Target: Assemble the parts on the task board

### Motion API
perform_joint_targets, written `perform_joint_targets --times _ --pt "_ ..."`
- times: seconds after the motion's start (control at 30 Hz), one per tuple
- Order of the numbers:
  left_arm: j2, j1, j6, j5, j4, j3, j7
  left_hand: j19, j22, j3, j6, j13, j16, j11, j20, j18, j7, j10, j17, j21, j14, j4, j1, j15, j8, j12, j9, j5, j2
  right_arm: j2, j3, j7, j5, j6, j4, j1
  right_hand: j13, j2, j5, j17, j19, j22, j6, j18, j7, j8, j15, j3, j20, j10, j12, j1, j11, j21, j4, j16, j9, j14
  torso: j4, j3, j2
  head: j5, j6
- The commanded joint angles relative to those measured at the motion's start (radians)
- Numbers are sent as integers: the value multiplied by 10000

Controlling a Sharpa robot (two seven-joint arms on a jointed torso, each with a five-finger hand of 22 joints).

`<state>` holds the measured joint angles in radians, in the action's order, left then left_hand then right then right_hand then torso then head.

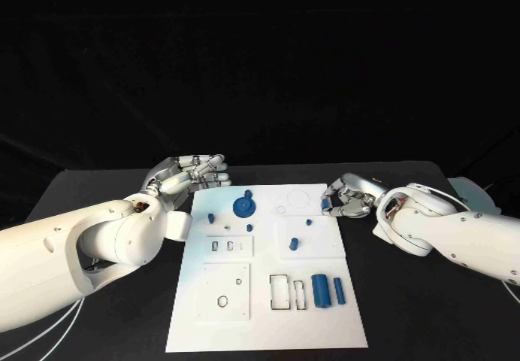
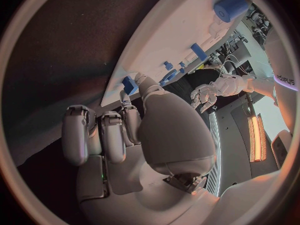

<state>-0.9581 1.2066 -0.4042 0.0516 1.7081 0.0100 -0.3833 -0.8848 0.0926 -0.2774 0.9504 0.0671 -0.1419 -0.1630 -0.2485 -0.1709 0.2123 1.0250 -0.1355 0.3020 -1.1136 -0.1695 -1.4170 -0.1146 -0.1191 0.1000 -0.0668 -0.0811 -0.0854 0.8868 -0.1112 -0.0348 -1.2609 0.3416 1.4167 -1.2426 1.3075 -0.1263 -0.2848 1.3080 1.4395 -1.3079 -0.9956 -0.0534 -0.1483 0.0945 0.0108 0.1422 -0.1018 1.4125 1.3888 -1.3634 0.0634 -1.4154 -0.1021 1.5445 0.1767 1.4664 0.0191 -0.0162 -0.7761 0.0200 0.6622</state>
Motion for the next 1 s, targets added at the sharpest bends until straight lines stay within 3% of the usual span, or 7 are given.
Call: perform_joint_targets --times 0.03,0.27,0.63,0.87,1.0 --pt "13 13 189 3 10 6 -43 32 -17 -3 31 -9 31 -33 -72 -135 21 12 -9 -43 -12 60 -43 -55 38 -67 4 56 20 -26 -2 -56 -117 89 -2 11 707 117 -70 2117 65 -1027 -109 59 4 37 -51 1 -20 60 40 -17 9 -38 -8 42 18 920 -4 -5 -1 10 17" --pt "10 13 164 3 11 6 -49 32 -17 -3 31 -9 31 -33 -72 -135 21 12 -9 -43 -12 60 -43 -55 38 -67 4 56 20 -68 -1 -109 -117 118 -65 11 748 307 -72 2131 91 -1061 -320 65 66 111 -11 130 10 100 78 -83 -45 -58 20 49 57 924 -2 2 2 33 -14" --pt "18 13 159 3 -2 6 -53 30 -22 -16 35 -8 42 -33 -73 -136 22 16 -14 -46 -17 75 -59 -53 44 -76 3 55 27 -137 -1 -97 -132 207 -123 11 883 817 368 2187 168 -1171 -965 88 366 418 209 667 199 240 197 -341 -308 -130 202 71 195 938 -3 -10 -4 45 28" --pt "21 13 159 3 -9 6 -50 30 -22 -16 35 -8 42 -33 -73 -136 22 16 -14 -46 -17 75 -59 -53 44 -76 3 55 27 -146 0 -25 -192 559 -52 12 926 881 507 2211 207 -1224 -1046 103 414 467 249 802 243 284 233 -363 -349 -172 267 81 222 944 7 -14 2 37 41" --pt "26 12 171 3 -19 6 -49 30 -22 -16 35 -8 42 -33 -73 -136 22 16 -14 -46 -17 75 -59 -53 44 -76 3 55 27 -80 8 -80 -224 890 261 12 956 875 473 2244 244 -1272 -1052 118 418 471 259 822 254 314 262 -336 -356 -216 270 96 227 952 10 -19 11 15 49"
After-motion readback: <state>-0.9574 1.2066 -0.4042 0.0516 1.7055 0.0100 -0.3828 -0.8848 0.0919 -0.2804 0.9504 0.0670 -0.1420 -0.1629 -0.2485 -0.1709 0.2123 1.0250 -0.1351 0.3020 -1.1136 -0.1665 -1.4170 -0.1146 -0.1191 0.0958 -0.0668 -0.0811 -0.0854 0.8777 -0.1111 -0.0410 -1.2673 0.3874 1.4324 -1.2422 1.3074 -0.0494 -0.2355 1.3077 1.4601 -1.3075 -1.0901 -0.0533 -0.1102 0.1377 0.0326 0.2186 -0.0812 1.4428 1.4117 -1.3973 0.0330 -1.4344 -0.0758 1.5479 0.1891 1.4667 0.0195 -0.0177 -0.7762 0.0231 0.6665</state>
